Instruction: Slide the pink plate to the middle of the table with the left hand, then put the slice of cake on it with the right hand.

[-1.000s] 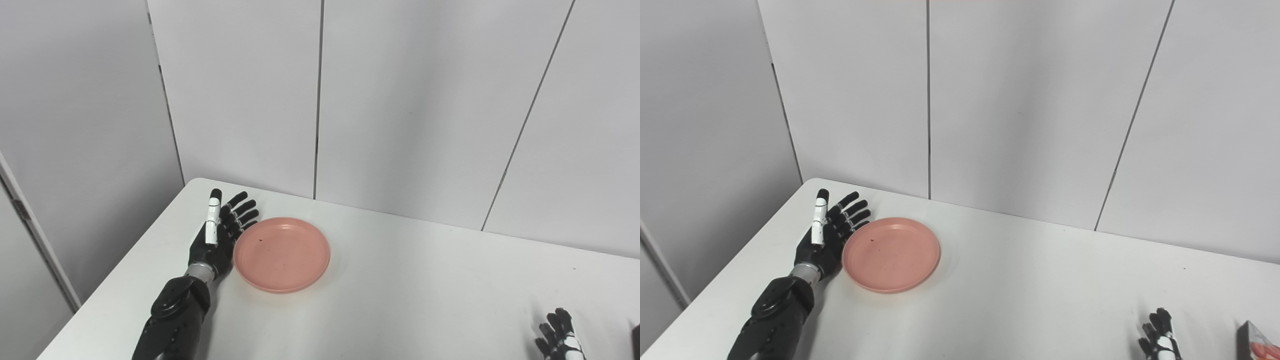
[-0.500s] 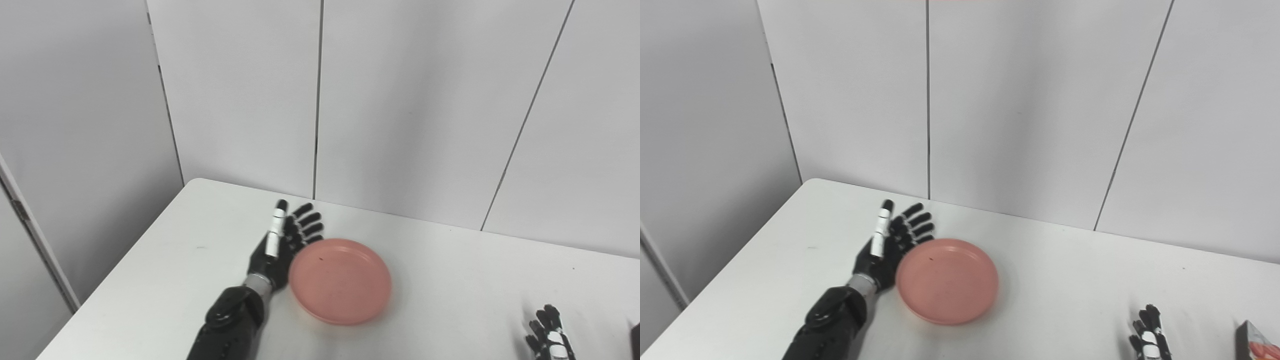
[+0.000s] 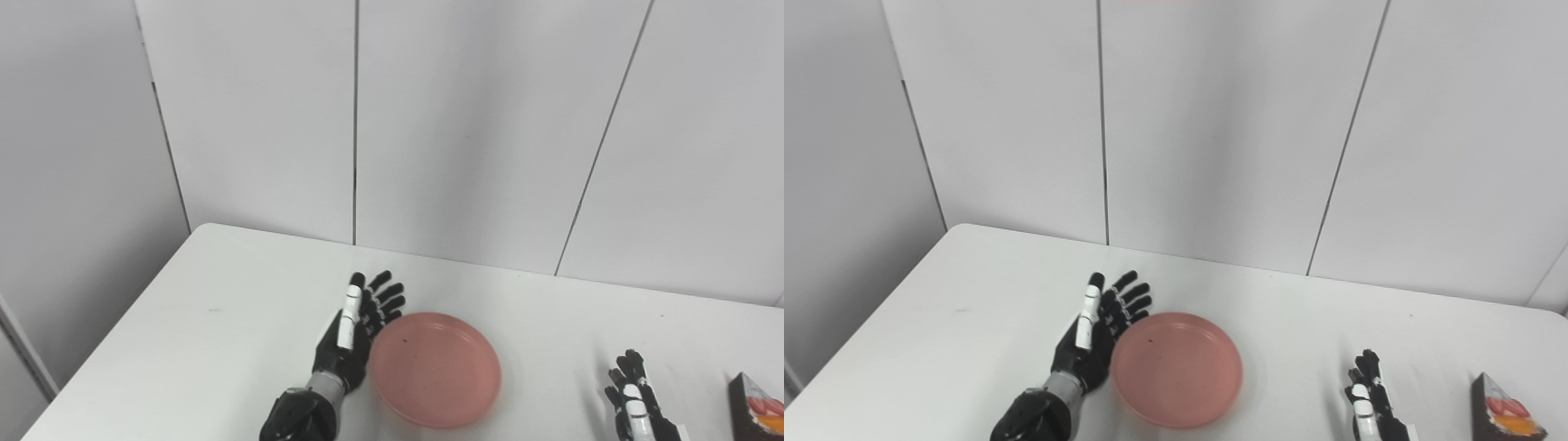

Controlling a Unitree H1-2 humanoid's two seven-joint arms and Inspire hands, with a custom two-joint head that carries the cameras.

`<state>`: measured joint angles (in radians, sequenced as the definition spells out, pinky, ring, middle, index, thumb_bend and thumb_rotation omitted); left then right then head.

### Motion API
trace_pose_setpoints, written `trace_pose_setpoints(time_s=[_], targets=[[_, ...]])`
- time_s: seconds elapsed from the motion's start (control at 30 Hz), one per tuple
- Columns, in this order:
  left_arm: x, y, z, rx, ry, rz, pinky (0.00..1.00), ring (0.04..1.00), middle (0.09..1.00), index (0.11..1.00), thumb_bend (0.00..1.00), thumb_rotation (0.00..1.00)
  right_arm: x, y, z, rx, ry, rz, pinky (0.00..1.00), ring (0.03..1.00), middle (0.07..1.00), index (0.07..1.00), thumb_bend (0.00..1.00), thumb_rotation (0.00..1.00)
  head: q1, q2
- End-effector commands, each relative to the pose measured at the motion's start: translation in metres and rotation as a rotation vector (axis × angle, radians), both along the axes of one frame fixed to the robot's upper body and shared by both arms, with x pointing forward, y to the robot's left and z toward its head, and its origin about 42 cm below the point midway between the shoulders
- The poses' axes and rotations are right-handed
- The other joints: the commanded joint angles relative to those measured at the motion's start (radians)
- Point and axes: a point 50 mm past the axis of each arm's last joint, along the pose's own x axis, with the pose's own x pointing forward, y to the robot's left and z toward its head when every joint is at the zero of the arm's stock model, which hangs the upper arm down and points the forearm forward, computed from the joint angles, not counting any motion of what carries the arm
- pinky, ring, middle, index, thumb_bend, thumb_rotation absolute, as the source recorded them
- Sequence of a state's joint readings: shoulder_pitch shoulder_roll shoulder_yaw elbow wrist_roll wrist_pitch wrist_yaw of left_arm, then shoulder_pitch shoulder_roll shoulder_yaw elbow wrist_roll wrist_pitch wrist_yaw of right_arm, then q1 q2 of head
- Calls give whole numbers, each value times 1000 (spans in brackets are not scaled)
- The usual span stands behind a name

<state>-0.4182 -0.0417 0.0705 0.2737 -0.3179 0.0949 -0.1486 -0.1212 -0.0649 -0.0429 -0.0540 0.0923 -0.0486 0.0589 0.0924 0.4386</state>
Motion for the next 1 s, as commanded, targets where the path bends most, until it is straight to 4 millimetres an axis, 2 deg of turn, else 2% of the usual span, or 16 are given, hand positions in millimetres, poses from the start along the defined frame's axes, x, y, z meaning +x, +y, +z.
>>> trace_pose_setpoints(time_s=[0.0,0.07,0.23,0.27,0.3,0.33,0.4,0.6,0.63,0.97], targets=[[-8,-9,-3,5,10,-35,965,926,918,917,720,992,1,4,12,-7,-43,-8,1000,978,988,998,362,824,-28,12],[-15,-13,-5,21,6,-54,965,935,934,935,705,996,2,11,11,0,-40,-17,1000,967,978,991,402,795,-69,31],[-29,-21,-8,33,-26,-74,977,957,956,952,685,1000,8,24,13,-28,-32,-11,1000,974,976,992,470,809,-165,81],[-33,-21,-7,41,-40,-74,978,958,960,953,679,1000,9,27,14,-34,-27,-9,1000,978,975,991,495,809,-206,106],[-35,-21,-8,44,-49,-71,987,965,971,963,669,1000,10,30,15,-35,-24,-6,1000,984,975,992,523,799,-206,106],[-38,-21,-7,38,-51,-67,991,970,978,971,670,994,11,33,17,-32,-29,-3,1000,987,977,993,539,786,-239,130],[-42,-21,-5,27,-49,-63,993,973,981,975,671,990,12,36,20,-28,-36,1,1000,989,977,993,547,781,-257,145],[-51,-27,-4,49,-41,-91,1000,997,999,999,667,991,14,40,24,-24,-46,-5,1000,983,969,979,551,776,-264,179],[-52,-28,-3,55,-44,-101,1000,999,1000,1000,671,981,14,40,26,-22,-45,-6,1000,986,969,978,559,773,-256,197],[-52,-42,-9,81,-50,-140,1000,1000,1000,1000,683,930,12,35,30,-27,-40,-14,1000,988,964,977,593,776,-228,195]])
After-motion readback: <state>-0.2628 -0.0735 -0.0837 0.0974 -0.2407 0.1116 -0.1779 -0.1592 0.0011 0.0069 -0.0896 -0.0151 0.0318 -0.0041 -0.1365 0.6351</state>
